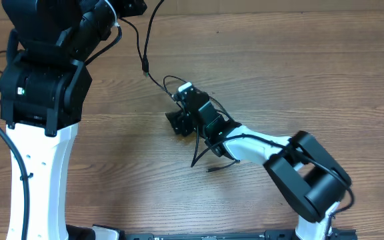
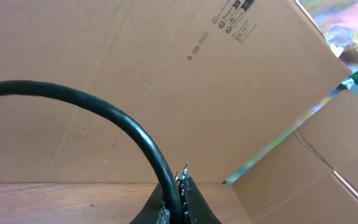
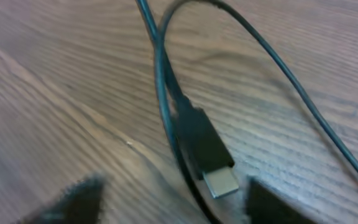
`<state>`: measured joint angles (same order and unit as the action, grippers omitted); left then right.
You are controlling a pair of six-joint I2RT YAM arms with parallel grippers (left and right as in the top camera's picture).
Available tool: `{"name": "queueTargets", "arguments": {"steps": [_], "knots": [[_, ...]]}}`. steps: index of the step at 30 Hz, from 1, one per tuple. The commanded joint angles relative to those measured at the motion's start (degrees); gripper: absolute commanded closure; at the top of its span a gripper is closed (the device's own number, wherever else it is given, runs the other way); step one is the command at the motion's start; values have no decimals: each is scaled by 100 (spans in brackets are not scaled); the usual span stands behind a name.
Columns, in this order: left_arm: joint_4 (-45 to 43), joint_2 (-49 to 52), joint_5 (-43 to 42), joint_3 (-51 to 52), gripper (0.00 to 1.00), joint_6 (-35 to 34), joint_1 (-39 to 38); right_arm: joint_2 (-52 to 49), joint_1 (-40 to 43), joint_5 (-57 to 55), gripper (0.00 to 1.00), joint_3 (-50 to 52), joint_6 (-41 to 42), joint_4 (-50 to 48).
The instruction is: Untangle cables
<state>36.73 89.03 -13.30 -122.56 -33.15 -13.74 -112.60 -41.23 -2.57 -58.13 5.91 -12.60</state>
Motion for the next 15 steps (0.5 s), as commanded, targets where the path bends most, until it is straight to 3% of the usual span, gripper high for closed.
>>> {"name": "queueTargets", "arguments": {"steps": [1, 4, 6, 10, 15], "knots": [[-59, -170, 111, -48, 94, -72, 35, -192, 26, -800, 69, -35, -42, -197], [-20, -229, 192, -50, 91, 289, 35, -186, 57, -1628, 96, -42, -42, -273], [286, -249, 584, -50, 91, 557, 35, -168, 120, -2446, 96, -46, -42, -216], [979, -240, 1843, -48, 95, 553, 33, -15, 332, -2695, 96, -46, 35, 382], [2194, 0, 4107, -17, 96, 116, 33, 516, 979, -2671, 96, -46, 1147, 1670]]}}
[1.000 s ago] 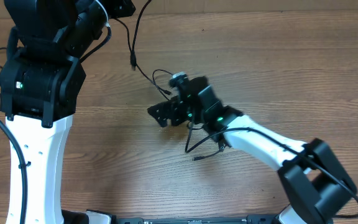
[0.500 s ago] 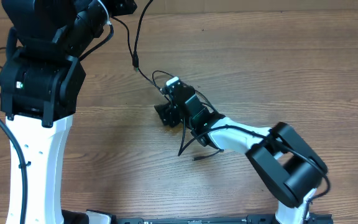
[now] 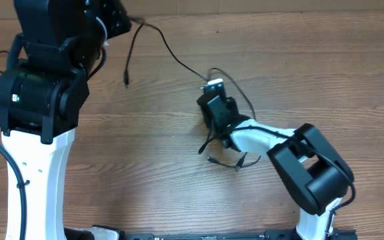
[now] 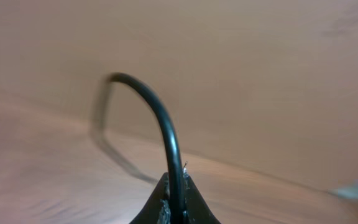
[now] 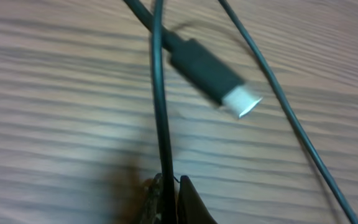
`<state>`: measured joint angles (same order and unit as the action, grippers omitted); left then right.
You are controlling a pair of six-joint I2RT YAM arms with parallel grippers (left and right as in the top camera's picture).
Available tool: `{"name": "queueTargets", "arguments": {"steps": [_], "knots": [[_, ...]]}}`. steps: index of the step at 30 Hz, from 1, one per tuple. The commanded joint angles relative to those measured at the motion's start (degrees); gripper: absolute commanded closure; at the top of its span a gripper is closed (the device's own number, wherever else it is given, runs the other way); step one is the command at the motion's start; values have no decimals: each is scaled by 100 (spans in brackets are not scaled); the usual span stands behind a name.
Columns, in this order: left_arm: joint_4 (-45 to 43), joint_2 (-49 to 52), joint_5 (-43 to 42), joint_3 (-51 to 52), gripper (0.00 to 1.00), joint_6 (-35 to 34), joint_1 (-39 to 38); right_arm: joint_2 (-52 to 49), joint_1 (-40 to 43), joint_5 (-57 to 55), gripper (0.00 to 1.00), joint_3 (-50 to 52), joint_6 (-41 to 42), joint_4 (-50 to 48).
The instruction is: Untangle cables
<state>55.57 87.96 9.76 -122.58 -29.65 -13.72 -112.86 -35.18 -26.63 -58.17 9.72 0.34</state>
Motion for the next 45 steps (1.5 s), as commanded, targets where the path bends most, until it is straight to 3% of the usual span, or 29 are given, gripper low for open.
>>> {"name": "queueTargets", "arguments": {"steps": [1, 6, 14, 16, 22, 27, 32, 37, 38, 41, 45], "knots": [[472, 208, 2212, -13, 96, -382, 31, 664, 516, -245, 96, -42, 975, 632], [566, 831, 3593, -13, 95, -529, 55, 1139, 1250, 398, 96, -42, 1132, 1633], [-94, 1637, 3676, -13, 96, -529, 706, 1147, 1950, 1051, 96, -33, 1132, 2470], [-313, 1759, 3519, -13, 96, -533, 951, 1147, 2015, 1196, 96, -33, 1132, 2487], [-767, 1956, 1471, -13, 95, -527, 1414, 1147, 2031, 1644, 91, -33, 1132, 2426], [-1364, 2284, 387, -15, 96, -407, 1482, 1147, 2031, 1971, 71, -31, 1132, 2428], [-2269, 2404, -1357, -15, 96, 142, 1478, 1147, 2031, 1991, 47, -28, 1132, 2428], [-2828, 2376, -2448, -50, 96, 39, 1475, 1147, 2031, 1991, 29, -28, 1132, 2444], [-2833, 2376, -2634, -55, 96, -125, 1467, 1147, 2031, 1991, 21, -28, 1132, 2446], [-2540, 2376, -2518, -55, 96, -251, 1445, 1147, 2031, 1991, 0, -28, 1132, 2446], [-1600, 2376, -1917, -52, 96, -531, 1445, 1147, 2031, 1991, 0, -31, 1132, 2446]]}}
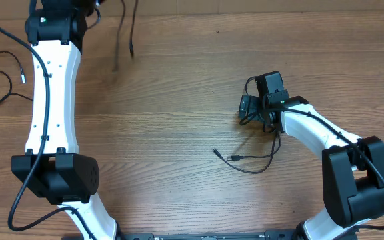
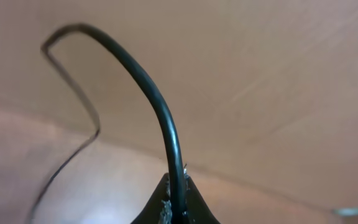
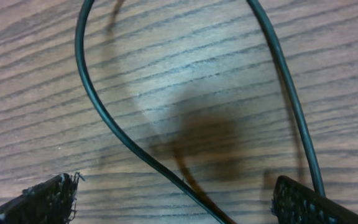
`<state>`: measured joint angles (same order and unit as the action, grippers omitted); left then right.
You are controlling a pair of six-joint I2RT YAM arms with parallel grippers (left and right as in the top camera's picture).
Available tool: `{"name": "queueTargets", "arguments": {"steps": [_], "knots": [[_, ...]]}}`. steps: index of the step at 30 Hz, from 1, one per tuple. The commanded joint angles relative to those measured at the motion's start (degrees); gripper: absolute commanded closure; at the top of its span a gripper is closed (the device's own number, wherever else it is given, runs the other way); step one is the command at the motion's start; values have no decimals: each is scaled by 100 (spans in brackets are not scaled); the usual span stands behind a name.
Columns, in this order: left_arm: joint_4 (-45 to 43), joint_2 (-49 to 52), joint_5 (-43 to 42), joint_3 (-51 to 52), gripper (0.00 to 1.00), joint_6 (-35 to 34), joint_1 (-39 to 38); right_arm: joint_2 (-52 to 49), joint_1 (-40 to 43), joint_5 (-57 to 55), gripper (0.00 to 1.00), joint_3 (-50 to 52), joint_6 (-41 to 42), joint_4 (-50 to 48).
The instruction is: Untangle cables
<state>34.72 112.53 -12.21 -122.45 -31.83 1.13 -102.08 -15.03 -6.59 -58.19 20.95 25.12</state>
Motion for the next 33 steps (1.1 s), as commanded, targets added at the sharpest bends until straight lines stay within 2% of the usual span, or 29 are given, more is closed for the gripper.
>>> {"name": "queueTargets", "arguments": {"steps": [1, 4, 5, 7, 9, 13, 19, 23, 25, 28, 30, 31, 33], "knots": [[721, -79, 577, -66, 96, -448, -39, 70, 15, -13, 0, -28, 9, -33], [1384, -59, 1637, -63, 95, -920, -39, 70, 15, -13, 0, -28, 9, -33], [1825, -31, 2186, -52, 96, -1338, -39, 70, 15, -15, 0, -28, 9, -35], [2124, 22, 2452, 0, 95, -1672, -39, 70, 15, -13, 0, -28, 9, -37], [2201, 151, 2465, 85, 95, -1698, -42, 70, 15, -13, 0, -28, 9, -37], [2168, 632, 2218, 122, 96, -1349, -46, 70, 15, -15, 0, -28, 9, -55], [1453, 1867, 501, 122, 96, 46, -52, 70, 15, -15, 0, -28, 9, -55], [1384, 2337, 527, 122, 95, 59, -52, 70, 15, -15, 0, -28, 9, -52], [1388, 2490, 525, 122, 88, 57, -52, 70, 15, -13, 0, -28, 9, -55], [1453, 2586, 529, 122, 71, 57, -50, 70, 15, -13, 0, -28, 9, -52], [1445, 2553, 525, 94, 49, 57, -42, 70, 15, -13, 0, -28, 9, -52], [1456, 2529, 527, 37, 30, 59, -35, 70, 15, -13, 0, -28, 9, -52], [1561, 2461, 529, -151, 0, 59, -17, 70, 15, -13, 0, -28, 9, -55]]}}
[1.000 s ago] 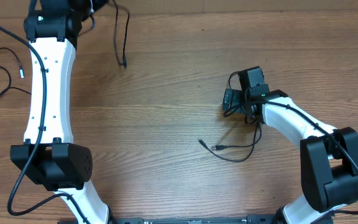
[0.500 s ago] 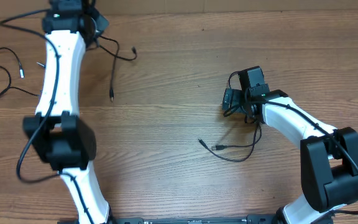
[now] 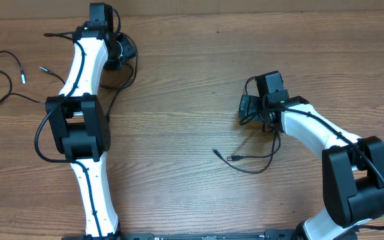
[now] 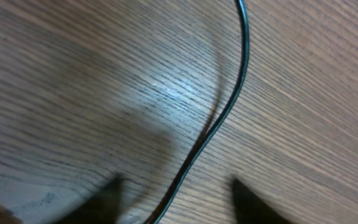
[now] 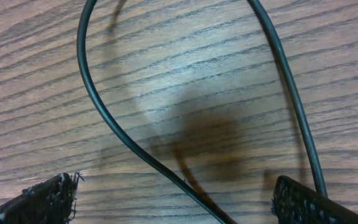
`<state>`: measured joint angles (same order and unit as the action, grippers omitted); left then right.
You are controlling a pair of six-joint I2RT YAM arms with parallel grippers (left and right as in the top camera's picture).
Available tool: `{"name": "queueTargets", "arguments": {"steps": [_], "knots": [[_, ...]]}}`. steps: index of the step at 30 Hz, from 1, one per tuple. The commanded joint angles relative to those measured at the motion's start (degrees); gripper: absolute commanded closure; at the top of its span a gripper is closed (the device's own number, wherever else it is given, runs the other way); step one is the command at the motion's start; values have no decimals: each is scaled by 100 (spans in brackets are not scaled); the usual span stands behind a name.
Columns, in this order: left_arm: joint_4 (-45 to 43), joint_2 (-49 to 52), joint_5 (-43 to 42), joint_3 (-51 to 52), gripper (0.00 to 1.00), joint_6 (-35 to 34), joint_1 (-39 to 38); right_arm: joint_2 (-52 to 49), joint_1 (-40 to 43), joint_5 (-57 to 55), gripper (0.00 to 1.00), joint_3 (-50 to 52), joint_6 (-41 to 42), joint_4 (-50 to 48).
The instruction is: Untangle cables
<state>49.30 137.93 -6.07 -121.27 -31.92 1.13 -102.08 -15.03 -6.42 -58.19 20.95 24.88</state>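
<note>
One black cable (image 4: 219,121) lies on the wooden table at the back left, passing between the fingers of my left gripper (image 4: 179,202), which hangs open just above it. In the overhead view that gripper (image 3: 115,53) is at the far left corner. A second black cable (image 5: 79,50) loops on the table at the right, its free end (image 3: 215,152) pointing left. My right gripper (image 5: 176,202) is open low over that loop, holding nothing, and appears mid-right in the overhead view (image 3: 247,110). The two cables lie well apart.
A third thin cable with a small plug (image 3: 23,80) curls at the far left edge of the table (image 3: 179,133). The left arm's own wiring runs along its white links. Cardboard lines the back edge.
My left gripper was shut on the black cable, held up at the back left. Now it is open near the table with that cable lying between its fingers. The right arm has not moved.
Both cables were crossed mid-table, my left gripper shut on one, my right open over a USB plug. Then the right was shut on the other cable. Later the right stood open over its cable at the right, the left cable away. Now both lie released.
</note>
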Motion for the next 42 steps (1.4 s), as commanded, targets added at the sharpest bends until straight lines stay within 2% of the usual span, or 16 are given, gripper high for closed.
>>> {"name": "queueTargets", "arguments": {"steps": [1, 7, 10, 16, 18, 21, 25, 30, 34, 37, 42], "knots": [[179, -111, -74, -367, 0, 68, -9, 70, 15, -33, 0, -28, 9, -31], [1676, -669, 181, -2129, 0, 210, 46, 70, 15, -31, 0, -28, 9, -31], [2374, -1012, 168, -2686, 0, 234, 17, 70, 15, -28, 0, -28, 9, -26], [3580, -1788, 105, -2809, 0, -37, -221, 103, 15, -31, 0, -111, -234, -33], [3891, -1867, -22, -2809, 0, -157, -404, 247, 15, -39, 0, -409, -492, 544], [4221, -1867, -101, -2806, 0, -177, -866, 710, 17, -197, 0, -1051, -444, 1469], [4120, -1851, 251, -2802, 0, -201, -1873, 1753, 203, -1139, 0, -1676, 317, 2430], [4063, -1624, 846, -2798, 0, -544, -2889, 2809, 970, -1220, 0, -1687, 1106, 3469], [3926, -1261, 835, -2798, 0, -824, -3473, 3440, 1786, -1193, 0, -1687, 1606, 4131], [3755, -791, 662, -2798, 1, -1338, -3969, 3849, 2430, -1147, 0, -1687, 1722, 4415], [3123, -13, 258, -2798, 0, -1355, -4616, 4041, 2732, -1110, 0, -1687, 1718, 4677]]}}
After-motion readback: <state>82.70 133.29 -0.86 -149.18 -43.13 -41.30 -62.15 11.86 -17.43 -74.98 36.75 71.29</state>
